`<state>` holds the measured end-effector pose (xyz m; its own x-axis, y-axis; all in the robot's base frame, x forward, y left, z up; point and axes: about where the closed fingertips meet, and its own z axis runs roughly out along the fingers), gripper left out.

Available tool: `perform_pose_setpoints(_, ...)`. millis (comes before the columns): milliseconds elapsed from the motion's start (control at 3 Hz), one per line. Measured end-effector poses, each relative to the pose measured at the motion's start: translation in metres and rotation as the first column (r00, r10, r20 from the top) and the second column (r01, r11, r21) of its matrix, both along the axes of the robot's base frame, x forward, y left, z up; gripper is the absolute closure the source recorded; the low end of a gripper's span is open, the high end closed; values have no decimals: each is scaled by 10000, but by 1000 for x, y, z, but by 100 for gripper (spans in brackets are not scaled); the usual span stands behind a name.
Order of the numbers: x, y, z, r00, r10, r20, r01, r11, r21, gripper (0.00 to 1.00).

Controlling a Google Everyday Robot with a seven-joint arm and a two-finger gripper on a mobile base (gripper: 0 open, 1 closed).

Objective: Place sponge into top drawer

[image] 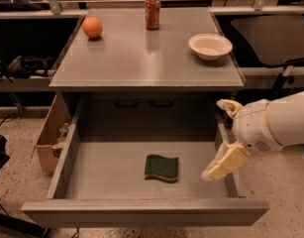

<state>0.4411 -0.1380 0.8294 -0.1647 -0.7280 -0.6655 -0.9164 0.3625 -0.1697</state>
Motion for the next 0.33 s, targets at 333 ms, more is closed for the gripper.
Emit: perform_pose_setpoints(333, -23, 9, 23, 9980, 541, -333, -589, 9843, -1665, 0)
